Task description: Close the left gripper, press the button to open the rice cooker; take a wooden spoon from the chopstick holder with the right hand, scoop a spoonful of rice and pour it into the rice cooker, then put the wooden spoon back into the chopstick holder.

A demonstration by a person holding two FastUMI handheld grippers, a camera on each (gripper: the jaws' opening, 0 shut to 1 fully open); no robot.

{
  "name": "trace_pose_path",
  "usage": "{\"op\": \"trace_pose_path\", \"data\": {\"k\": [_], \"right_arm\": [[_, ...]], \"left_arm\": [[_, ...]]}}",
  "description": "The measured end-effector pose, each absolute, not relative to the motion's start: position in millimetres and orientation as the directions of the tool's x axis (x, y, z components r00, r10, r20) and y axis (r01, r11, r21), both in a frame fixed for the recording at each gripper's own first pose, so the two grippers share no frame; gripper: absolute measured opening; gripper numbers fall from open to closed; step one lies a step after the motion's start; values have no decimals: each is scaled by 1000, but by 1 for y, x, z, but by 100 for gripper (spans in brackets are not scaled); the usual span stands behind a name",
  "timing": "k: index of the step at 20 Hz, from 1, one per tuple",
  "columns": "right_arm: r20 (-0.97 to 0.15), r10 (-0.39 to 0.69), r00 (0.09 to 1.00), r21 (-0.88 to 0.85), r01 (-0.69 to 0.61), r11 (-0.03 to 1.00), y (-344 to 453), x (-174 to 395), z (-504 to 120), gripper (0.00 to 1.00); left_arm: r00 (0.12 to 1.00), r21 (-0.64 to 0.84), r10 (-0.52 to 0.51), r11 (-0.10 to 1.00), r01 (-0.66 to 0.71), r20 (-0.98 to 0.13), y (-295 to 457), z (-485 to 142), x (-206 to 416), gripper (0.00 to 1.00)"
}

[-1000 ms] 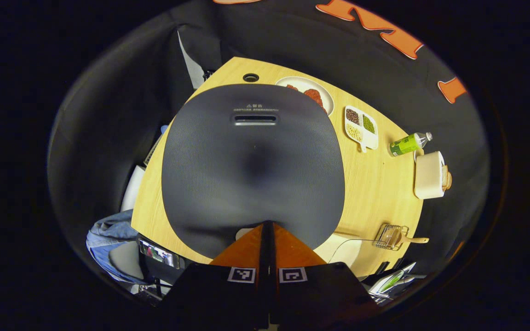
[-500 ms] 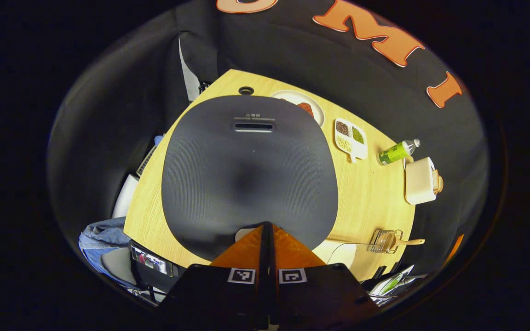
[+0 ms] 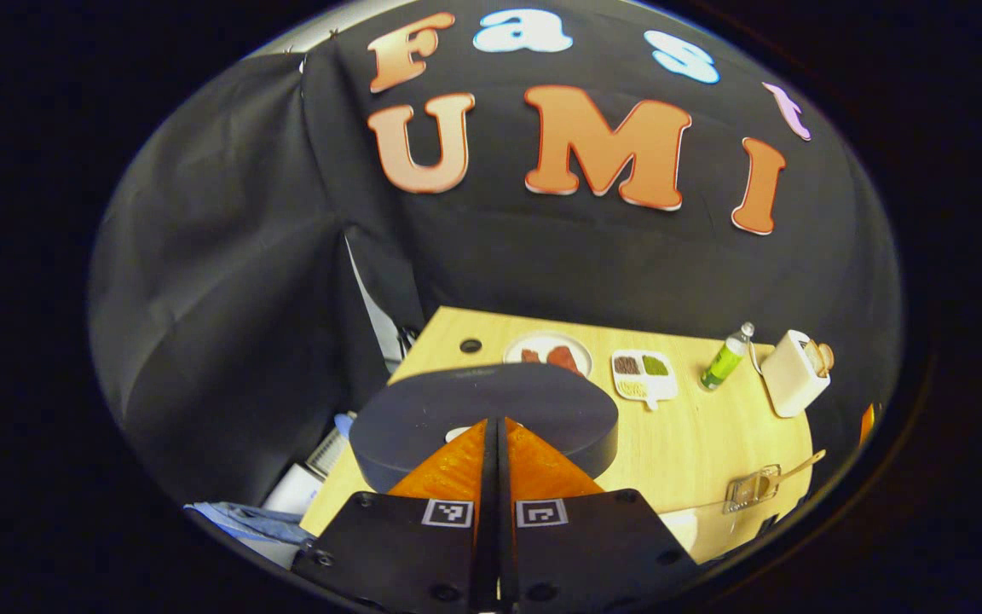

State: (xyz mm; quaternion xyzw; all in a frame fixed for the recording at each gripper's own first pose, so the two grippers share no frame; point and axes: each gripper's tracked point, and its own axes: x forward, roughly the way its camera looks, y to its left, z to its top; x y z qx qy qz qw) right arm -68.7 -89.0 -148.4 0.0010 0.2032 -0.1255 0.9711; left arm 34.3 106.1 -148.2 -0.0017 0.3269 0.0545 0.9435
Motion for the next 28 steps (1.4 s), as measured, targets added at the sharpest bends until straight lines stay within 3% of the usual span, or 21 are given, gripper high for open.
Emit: {"op": "trace_pose_path", "data": {"k": [4,6,7,11,16,21,28], "right_arm": [[-489,-224,843,-12,250,968,-95,-72,-192,95],[-535,-206,819,19,256,966,-97,-75,-212,95],[-552,-200,810,33,261,965,-100,-76,-221,94],[-637,-164,753,92,286,954,-106,-77,-263,94],[-728,-88,680,198,331,923,-107,-76,-313,92],[-789,40,614,319,352,880,-89,-77,-354,86],[-786,160,597,424,333,842,-61,-64,-366,41]], "left_arm": [[842,94,149,989,-117,-518,94,-127,17,6],[849,102,135,990,-96,-510,79,-129,6,22],[855,109,130,990,-86,-503,71,-128,3,41],[889,158,138,985,-74,-437,51,-117,-13,83],[911,213,191,970,-117,-367,36,-103,-36,87],[886,220,244,961,-167,-395,21,-115,-60,87],[856,221,287,953,-209,-429,10,-129,-82,86]]}}
